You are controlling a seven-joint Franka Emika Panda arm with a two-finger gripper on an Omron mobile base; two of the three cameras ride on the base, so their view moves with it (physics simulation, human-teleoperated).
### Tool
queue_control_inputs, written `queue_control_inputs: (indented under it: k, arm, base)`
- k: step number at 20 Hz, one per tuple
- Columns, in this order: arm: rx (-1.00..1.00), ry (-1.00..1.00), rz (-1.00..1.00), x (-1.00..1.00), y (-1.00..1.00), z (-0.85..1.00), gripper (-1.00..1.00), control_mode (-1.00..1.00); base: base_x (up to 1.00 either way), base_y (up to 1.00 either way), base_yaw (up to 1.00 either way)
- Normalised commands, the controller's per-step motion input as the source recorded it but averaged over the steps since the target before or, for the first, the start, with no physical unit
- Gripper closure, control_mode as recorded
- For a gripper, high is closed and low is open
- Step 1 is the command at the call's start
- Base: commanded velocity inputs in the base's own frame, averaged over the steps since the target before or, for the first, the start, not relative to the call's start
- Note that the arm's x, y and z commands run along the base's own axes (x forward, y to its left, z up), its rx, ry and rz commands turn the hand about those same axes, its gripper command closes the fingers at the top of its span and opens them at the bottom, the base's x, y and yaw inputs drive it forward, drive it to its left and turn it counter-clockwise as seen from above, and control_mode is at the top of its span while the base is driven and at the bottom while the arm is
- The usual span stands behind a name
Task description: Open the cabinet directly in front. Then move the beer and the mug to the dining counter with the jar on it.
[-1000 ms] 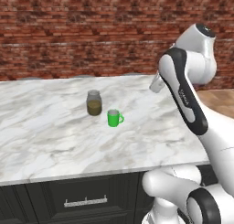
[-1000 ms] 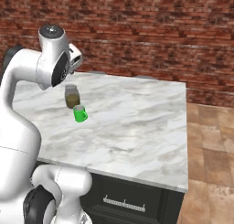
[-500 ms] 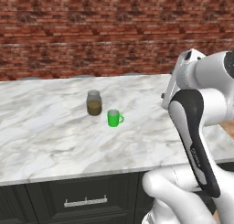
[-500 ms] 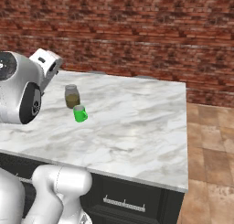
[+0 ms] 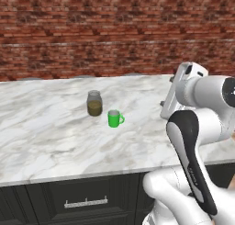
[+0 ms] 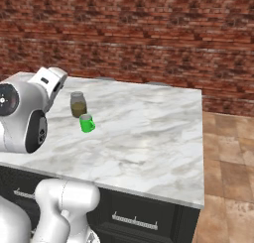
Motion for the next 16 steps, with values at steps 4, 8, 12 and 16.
queue_control_inputs:
  k: [4, 8, 12, 16]
  arm:
    - [0.0, 0.0, 0.0, -0.04, 0.0, 0.0, -1.0, 1.0]
    - [0.0, 0.0, 0.0, 0.0, 0.0, 0.0, -1.0, 1.0]
    - [0.0, 0.0, 0.0, 0.0, 0.0, 0.0, -1.0, 1.0]
    - [0.0, 0.0, 0.0, 0.0, 0.0, 0.0, -1.0, 1.0]
  base:
    - [-0.06, -0.01, -0.09]
    - [-0.08, -0.05, -0.78]
    - [0.0, 0.02, -0.99]
    - [0.0, 0.0, -1.0]
